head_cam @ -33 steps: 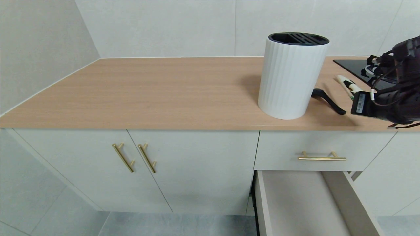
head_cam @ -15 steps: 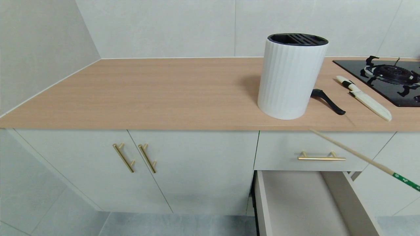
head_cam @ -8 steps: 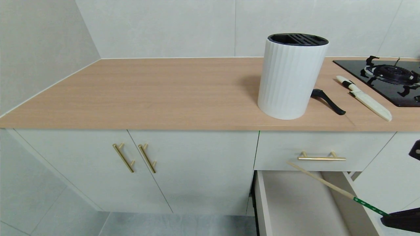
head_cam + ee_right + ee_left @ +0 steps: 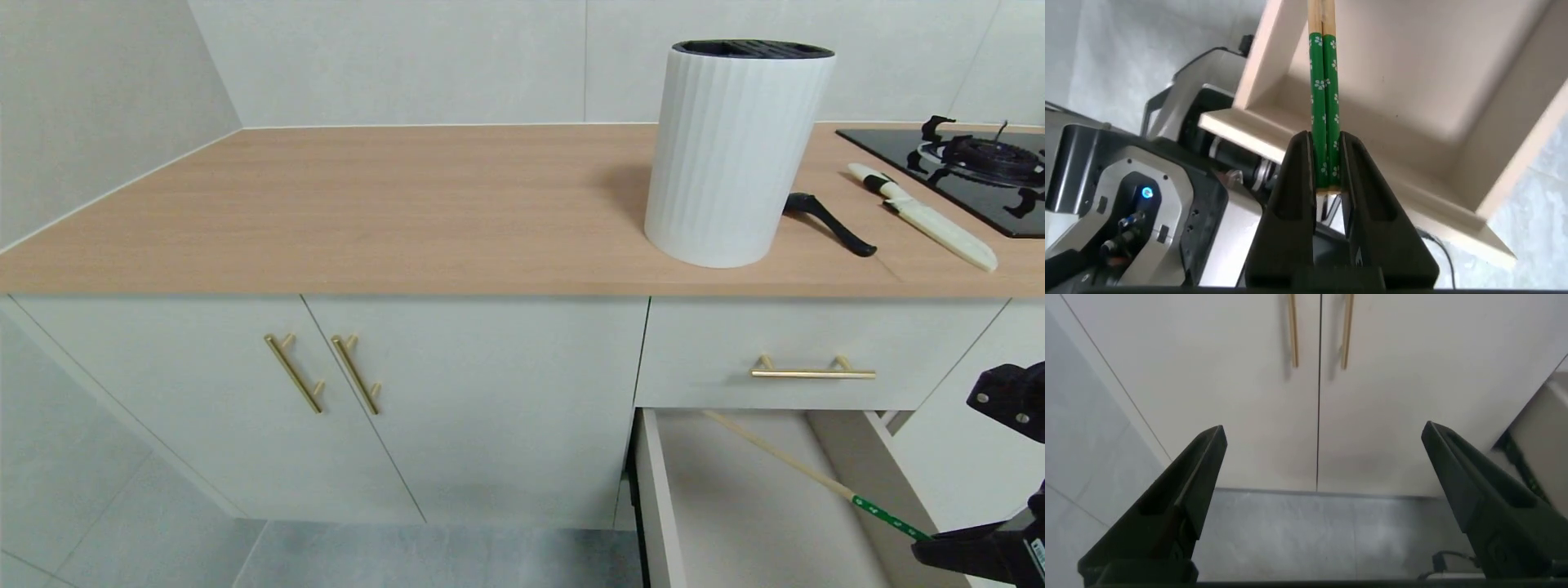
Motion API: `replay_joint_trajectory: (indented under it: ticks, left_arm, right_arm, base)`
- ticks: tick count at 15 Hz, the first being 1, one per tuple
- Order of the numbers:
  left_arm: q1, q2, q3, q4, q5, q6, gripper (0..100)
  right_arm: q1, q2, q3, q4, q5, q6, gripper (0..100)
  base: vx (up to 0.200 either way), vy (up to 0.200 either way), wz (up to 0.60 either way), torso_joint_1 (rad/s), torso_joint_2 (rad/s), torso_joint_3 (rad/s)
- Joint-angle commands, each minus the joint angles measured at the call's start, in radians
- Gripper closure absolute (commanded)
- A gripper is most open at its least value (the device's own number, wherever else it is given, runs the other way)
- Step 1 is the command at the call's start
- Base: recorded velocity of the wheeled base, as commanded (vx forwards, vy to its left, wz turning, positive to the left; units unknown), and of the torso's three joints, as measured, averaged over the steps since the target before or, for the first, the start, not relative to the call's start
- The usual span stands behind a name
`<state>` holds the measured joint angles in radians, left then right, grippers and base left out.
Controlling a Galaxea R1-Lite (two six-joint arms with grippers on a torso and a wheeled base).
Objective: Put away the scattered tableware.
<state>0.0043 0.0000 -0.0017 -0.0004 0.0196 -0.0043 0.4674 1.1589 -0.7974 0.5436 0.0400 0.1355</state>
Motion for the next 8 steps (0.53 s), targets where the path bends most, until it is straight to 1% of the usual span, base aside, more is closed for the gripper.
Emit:
replay_joint_trajectory:
  ticks: [1, 8]
  left_arm:
    - [0.0, 0.002, 0.0, 0.0, 0.0, 0.0, 0]
    - [0.0, 0.002, 0.0, 0.0, 0.0, 0.0, 0]
  right_arm:
    - [0.0, 0.004, 0.004, -0.001, 0.0, -0.001, 100]
    - [0.0, 0.013, 0.009, -0.001, -0.008, -0.004, 100]
  base:
    - [0.0, 0.0, 0.0, -0.198, 0.47, 0.261]
    - [0.0, 0.0, 0.0, -0.185, 0.46, 0.265]
